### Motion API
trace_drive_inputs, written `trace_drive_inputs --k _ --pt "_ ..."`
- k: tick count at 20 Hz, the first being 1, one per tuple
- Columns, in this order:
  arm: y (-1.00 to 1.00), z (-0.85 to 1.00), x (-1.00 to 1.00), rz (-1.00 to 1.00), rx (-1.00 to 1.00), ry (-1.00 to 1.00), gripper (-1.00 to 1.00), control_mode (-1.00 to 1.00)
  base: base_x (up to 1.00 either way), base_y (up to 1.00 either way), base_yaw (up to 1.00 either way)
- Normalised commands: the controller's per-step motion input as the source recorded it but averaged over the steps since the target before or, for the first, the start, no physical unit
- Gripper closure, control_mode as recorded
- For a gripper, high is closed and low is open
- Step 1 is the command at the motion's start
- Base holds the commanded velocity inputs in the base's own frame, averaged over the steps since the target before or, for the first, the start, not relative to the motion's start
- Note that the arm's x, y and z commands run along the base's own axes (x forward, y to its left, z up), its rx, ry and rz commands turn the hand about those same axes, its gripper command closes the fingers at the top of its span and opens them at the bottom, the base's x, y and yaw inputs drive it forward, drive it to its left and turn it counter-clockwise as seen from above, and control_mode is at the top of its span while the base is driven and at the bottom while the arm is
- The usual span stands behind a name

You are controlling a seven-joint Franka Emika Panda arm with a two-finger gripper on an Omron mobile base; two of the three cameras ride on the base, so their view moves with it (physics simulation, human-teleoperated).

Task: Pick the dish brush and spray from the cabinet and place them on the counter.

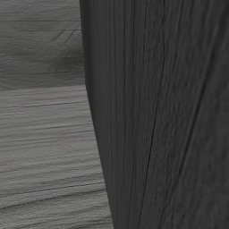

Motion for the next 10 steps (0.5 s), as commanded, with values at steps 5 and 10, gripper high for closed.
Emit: trace_drive_inputs --k 5,10 --pt "0.00 -0.59 0.00 0.00 -0.04 0.00 1.00 -1.00 0.00 0.00 0.00" --pt "0.00 -0.57 0.00 0.00 -0.04 0.00 -1.00 -1.00 0.00 0.00 0.00"
